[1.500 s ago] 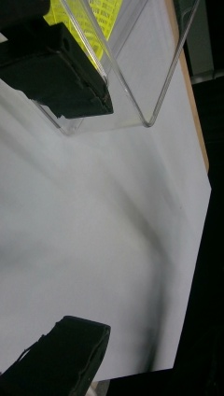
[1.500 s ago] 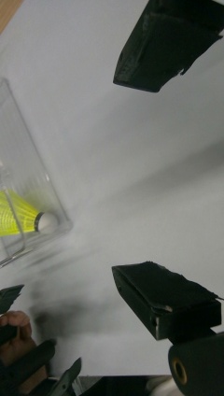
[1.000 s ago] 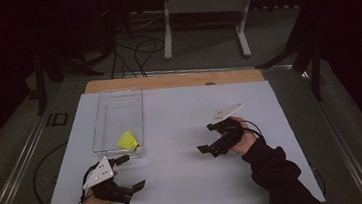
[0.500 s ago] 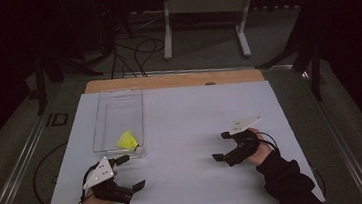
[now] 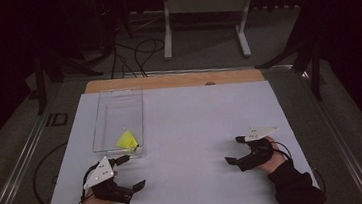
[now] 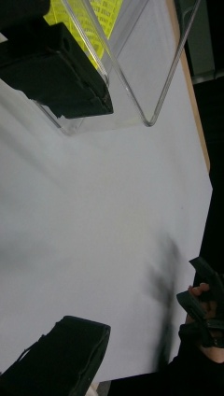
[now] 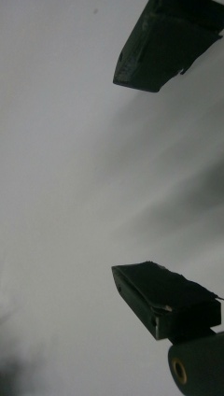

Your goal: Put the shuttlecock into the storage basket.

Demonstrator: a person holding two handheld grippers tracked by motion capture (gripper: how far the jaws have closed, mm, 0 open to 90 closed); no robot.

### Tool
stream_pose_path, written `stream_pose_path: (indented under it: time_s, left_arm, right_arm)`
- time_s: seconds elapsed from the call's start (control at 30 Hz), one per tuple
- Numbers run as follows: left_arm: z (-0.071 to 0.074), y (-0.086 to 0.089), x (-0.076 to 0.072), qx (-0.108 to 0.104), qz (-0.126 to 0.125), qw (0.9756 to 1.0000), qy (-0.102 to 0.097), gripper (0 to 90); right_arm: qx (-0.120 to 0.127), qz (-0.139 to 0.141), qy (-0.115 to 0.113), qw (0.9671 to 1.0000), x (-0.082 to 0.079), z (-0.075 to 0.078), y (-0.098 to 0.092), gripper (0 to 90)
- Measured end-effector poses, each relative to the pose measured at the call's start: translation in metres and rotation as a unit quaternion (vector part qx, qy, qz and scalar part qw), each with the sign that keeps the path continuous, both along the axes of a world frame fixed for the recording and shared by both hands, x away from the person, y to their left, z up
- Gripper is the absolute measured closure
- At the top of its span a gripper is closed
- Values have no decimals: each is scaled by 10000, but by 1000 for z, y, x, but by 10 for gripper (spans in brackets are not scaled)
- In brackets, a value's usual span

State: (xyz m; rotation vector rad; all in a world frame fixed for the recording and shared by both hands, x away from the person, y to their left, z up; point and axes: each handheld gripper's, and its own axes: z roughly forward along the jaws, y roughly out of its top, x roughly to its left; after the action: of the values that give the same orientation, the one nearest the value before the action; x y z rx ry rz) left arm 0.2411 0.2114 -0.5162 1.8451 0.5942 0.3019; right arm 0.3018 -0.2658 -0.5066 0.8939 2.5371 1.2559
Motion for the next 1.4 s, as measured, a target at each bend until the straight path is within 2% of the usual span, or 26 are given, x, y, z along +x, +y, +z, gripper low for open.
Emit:
stream_pose_path:
  time_s: [0.17,0.23,0.33,0.5,0.6,0.7,0.9,1.13,1.4]
  left_arm:
    - [0,0,0,-2,-5,10000,2,0]
    - [0,0,0,0,-10,10000,2,0]
    - [0,0,0,-1,-8,10000,-2,0]
    - [0,0,0,0,-11,10000,-3,0]
    - [0,0,0,2,-18,10000,2,0]
    - [0,0,0,7,-27,10000,-1,0]
    - [0,-1,0,26,-55,10000,-6,0]
    - [0,-1,0,11,-54,10000,5,0]
    - [0,-1,0,-3,-36,10000,26,0]
  right_arm:
    - [69,-173,-105,9998,-5,-1,-8,84]
    - [220,-209,-65,9995,-6,-3,-15,84]
    - [219,-288,-190,9992,-8,-5,-20,84]
    - [339,-572,-204,9976,-13,-7,-30,84]
    - [343,-769,-238,9962,-17,-9,-33,84]
    - [244,-937,-260,9950,-17,-11,-33,84]
    - [319,-955,-354,9943,-13,-13,-31,83]
    - [302,-1133,-298,9926,-10,-16,-31,83]
    - [252,-1122,-323,9928,-12,-16,-30,84]
